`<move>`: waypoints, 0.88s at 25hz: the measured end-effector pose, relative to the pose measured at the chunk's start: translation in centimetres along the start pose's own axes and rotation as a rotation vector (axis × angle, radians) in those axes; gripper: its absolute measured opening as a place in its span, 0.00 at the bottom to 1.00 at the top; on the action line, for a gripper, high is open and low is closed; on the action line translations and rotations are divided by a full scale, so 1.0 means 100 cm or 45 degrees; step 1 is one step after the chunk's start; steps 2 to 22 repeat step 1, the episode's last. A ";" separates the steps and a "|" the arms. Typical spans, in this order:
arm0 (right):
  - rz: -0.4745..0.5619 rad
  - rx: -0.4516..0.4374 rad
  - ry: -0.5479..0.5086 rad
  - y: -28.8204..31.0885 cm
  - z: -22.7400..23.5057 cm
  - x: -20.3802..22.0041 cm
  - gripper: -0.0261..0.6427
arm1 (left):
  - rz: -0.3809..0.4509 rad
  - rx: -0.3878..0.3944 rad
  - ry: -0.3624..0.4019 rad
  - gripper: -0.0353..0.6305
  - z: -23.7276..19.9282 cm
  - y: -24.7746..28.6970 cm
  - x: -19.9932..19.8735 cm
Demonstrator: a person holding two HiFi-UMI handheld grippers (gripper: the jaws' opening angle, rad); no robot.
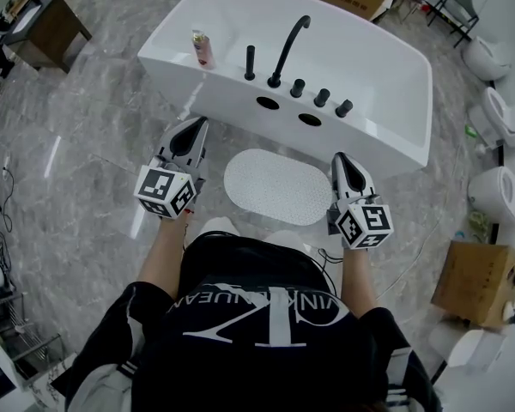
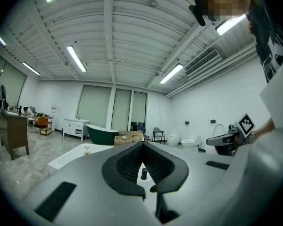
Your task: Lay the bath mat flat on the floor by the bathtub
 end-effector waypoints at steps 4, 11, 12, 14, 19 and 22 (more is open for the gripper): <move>0.001 0.001 0.001 0.001 0.000 0.000 0.08 | 0.002 0.000 0.008 0.07 -0.001 0.000 0.000; 0.001 0.001 0.001 0.001 0.000 0.000 0.08 | 0.002 0.000 0.008 0.07 -0.001 0.000 0.000; 0.001 0.001 0.001 0.001 0.000 0.000 0.08 | 0.002 0.000 0.008 0.07 -0.001 0.000 0.000; 0.001 0.001 0.001 0.001 0.000 0.000 0.08 | 0.002 0.000 0.008 0.07 -0.001 0.000 0.000; 0.001 0.001 0.001 0.001 0.000 0.000 0.08 | 0.002 0.000 0.008 0.07 -0.001 0.000 0.000; 0.001 0.001 0.001 0.001 0.000 0.000 0.08 | 0.002 0.000 0.008 0.07 -0.001 0.000 0.000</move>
Point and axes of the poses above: the fingertips, and each gripper's own axes: y forward along the fingers, z to its right, x out of its underside, the point moved 2 cm from there along -y, backward along the fingers, and after that the axes turned 15 degrees about z, right-handed, at the moved point
